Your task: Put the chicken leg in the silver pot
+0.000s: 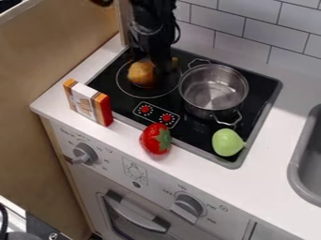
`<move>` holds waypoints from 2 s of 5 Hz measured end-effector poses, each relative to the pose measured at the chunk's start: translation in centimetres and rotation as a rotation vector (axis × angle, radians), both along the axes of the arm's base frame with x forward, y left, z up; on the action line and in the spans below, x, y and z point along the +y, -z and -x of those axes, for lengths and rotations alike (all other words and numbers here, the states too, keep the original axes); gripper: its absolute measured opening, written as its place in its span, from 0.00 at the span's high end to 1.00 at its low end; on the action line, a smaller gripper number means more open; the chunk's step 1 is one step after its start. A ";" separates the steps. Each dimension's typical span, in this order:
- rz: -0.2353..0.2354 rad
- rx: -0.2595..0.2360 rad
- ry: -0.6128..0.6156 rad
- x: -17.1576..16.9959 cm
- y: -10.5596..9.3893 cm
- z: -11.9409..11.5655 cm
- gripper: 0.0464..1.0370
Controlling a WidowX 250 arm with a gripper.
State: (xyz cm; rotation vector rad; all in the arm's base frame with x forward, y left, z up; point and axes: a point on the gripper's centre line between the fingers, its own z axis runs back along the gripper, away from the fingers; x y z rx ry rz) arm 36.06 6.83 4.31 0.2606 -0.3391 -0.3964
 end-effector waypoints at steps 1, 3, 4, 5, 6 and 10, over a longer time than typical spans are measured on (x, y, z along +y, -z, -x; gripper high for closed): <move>-0.004 -0.022 0.010 0.0 0.8 0.0 0.04; 0.014 -0.033 -0.003 -0.2 0.9 -0.2 0.23; 0.010 0.034 -0.025 -0.3 0.9 0.4 0.23; 0.003 0.097 -0.043 -0.6 0.6 1.4 0.23; -0.010 0.100 -0.059 -1.2 -0.9 1.9 0.23; -0.015 0.156 -0.214 -6.9 -8.1 2.6 0.23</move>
